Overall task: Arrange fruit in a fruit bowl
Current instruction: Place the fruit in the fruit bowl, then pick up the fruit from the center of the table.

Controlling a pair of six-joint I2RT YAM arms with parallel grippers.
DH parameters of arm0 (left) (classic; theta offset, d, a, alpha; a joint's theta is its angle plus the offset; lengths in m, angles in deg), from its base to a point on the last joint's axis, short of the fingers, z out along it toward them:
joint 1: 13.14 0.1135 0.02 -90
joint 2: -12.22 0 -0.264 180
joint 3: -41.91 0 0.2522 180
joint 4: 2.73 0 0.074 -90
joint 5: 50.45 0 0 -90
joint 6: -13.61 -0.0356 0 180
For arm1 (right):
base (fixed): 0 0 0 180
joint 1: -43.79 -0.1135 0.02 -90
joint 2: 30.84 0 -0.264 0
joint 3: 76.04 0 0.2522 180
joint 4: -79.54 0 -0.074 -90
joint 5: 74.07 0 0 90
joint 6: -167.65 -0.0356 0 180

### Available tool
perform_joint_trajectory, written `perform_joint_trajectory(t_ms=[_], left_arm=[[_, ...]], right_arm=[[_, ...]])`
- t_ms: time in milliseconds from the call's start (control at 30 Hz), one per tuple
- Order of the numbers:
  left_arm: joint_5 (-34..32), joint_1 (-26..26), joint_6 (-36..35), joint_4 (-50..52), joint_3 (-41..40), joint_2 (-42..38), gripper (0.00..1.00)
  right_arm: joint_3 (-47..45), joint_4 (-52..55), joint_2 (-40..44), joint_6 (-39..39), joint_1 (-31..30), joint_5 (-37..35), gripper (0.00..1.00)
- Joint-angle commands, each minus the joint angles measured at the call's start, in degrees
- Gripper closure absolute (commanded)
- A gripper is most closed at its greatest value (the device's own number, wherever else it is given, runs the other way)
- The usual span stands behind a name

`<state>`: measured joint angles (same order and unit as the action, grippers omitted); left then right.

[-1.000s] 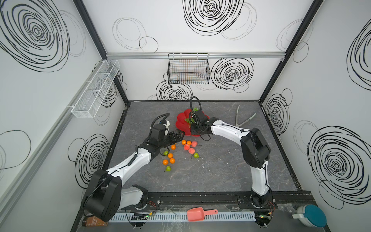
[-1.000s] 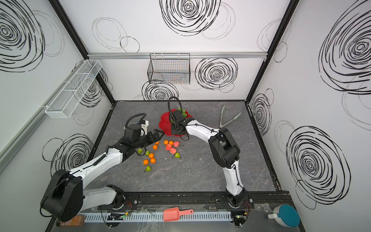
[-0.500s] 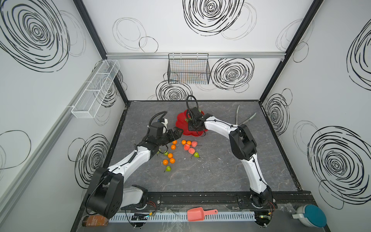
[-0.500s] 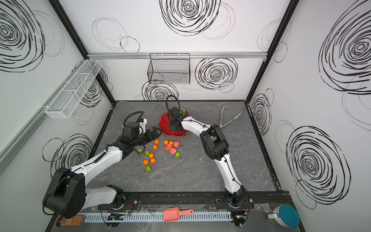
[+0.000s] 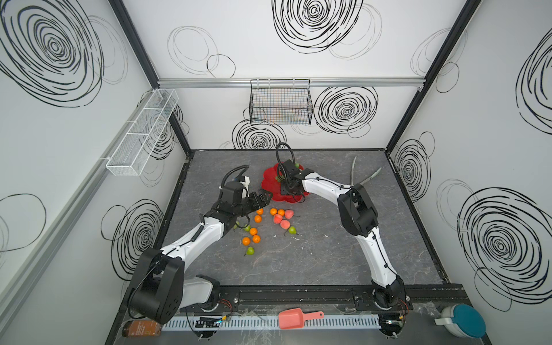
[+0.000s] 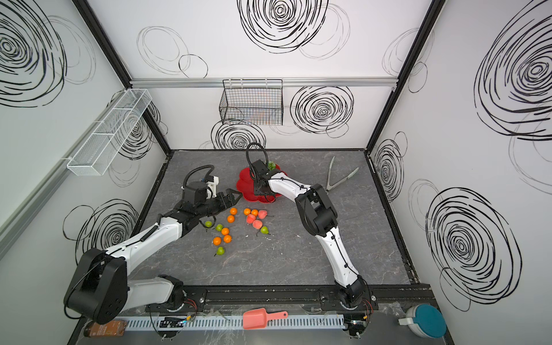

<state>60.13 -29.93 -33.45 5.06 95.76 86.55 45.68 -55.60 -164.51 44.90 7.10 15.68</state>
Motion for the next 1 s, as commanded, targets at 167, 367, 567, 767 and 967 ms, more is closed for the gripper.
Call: perform_joint_trajectory(t_ms=[167,367,567,767,967], left_arm=[[0.34,0.49,-1.06,-0.64,2.16,-1.40,0.04],[0.09,0.28,-1.96,2.73,2.53,-4.63,0.04],[-0.51,-0.25,-2.65,6.41,1.32,-9.57,0.04],[-2.00,-2.22,-3.39,10.94,-1.81,-16.43,0.04],[-4.18,-5.47,-2.48,13.36,-7.54,-24.46,0.04]], right_arm=[[2.67,2.78,1.32,0.39,0.04,-1.13,0.43],[2.74,3.88,4.64,0.41,-0.20,-1.38,0.38],[0.71,5.22,9.39,1.27,-1.67,-3.50,0.37],[-11.70,-0.18,18.94,1.99,-4.39,-3.70,0.38],[-26.06,-6.04,28.97,1.40,-7.81,-3.41,0.39]])
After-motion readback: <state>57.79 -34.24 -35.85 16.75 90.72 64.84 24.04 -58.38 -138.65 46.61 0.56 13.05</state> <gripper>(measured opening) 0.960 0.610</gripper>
